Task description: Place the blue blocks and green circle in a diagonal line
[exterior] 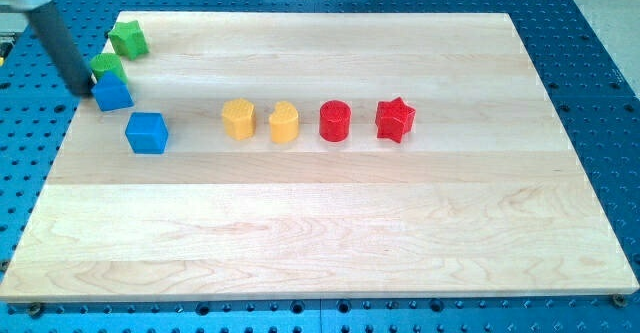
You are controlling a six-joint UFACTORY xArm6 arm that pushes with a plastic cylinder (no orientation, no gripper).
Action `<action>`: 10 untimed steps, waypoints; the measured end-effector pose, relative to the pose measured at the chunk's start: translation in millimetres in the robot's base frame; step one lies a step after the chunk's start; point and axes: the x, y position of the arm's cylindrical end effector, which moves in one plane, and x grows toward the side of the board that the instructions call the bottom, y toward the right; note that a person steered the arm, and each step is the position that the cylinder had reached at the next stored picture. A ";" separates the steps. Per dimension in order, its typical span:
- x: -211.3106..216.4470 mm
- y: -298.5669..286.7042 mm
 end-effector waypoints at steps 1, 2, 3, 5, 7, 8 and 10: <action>-17.3 23.5; -16.7 106.5; 4.7 105.5; 18.1 140.9; -1.4 191.7; 27.3 160.3; 63.1 23.0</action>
